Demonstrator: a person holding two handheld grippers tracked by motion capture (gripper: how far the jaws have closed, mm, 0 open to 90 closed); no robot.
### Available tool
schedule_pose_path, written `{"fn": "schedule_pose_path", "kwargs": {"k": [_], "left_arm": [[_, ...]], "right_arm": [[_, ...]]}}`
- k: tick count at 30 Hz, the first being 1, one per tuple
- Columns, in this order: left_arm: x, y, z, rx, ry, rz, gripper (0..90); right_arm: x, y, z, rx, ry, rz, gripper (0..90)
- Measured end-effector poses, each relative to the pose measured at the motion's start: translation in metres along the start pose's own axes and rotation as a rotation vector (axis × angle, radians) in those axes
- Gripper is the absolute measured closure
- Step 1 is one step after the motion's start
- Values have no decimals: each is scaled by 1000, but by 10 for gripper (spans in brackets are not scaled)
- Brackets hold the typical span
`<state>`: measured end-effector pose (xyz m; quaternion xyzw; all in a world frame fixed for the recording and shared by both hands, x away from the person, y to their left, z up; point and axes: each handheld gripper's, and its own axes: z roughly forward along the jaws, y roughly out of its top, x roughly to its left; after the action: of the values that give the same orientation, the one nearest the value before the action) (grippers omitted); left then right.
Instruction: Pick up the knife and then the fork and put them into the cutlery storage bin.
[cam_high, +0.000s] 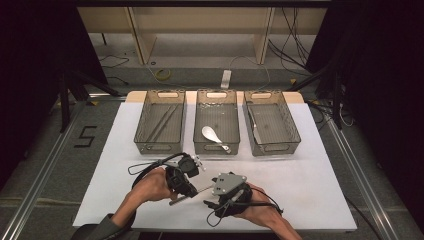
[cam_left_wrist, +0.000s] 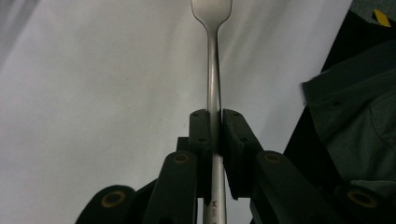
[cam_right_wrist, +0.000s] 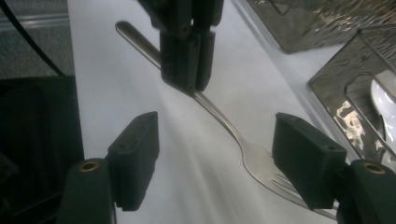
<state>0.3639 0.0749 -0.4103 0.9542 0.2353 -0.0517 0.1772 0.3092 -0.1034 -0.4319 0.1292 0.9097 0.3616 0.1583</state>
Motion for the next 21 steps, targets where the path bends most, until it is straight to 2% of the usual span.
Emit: {"fn": "schedule_pose_path", "kwargs": {"k": [3, 7, 13, 21], "left_arm": [[-2, 1, 1, 3, -14, 7, 824], [-5, 0, 1, 6, -13, 9, 824], [-7, 1, 0, 8, -36, 16, 824], [-11, 2, 1, 5, -63, 27, 823]], "right_arm": [[1, 0, 6, 18, -20, -28, 361], [1, 0, 10, 31, -35, -71, 417], [2, -1, 17, 54, -27, -118, 482], [9, -1, 22, 86, -29, -215, 604]]}}
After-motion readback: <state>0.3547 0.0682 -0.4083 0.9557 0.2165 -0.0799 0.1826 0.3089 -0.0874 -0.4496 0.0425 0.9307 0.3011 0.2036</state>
